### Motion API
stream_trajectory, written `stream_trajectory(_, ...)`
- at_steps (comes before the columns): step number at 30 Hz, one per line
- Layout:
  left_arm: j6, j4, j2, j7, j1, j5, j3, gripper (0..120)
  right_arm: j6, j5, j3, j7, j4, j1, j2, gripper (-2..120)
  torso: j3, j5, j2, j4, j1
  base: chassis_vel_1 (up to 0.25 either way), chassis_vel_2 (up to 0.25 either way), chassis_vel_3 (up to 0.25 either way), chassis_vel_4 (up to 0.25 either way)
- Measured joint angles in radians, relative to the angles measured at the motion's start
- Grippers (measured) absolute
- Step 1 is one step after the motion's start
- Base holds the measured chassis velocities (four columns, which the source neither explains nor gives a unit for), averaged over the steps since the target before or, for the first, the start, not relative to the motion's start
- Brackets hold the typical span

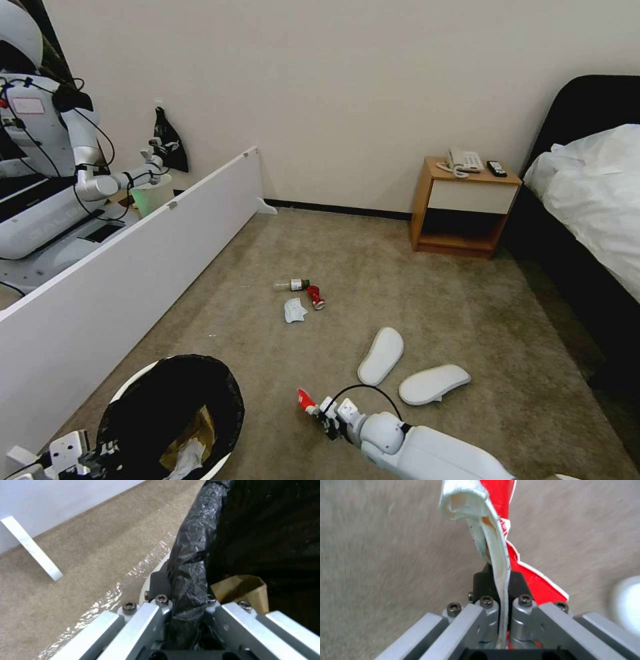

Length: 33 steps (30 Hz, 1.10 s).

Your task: Pick up the trash bin and place the garbage on the floor into it.

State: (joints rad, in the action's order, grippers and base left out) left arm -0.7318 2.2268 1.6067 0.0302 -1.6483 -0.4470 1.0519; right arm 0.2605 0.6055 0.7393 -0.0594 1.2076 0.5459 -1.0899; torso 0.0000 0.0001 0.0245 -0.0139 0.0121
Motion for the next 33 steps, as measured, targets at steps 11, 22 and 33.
stream_trajectory(11,-0.002,0.014,-0.042,0.094,0.03,-0.138,-0.01,2,-0.021,0.056,-0.151,-0.06,0.309,-0.039,0.154,0,0.0,0.0,0.0,0.0001,0.0,0.0,0.0,0.0,0.0)
stream_trajectory(22,-0.003,-0.015,-0.103,0.16,0.05,-0.261,-0.009,2,0.002,0.216,-0.288,-0.098,0.632,-0.103,0.217,0,0.0,-0.0001,0.0,0.0,0.0,0.0,0.0,0.0,0.0)
stream_trajectory(33,-0.005,-0.018,-0.14,0.164,0.057,-0.293,-0.018,2,0.04,0.525,-0.182,-0.192,0.832,-0.336,0.16,0,0.0,-0.0002,0.0,0.0002,0.0,0.0,0.0,0.0,0.0)
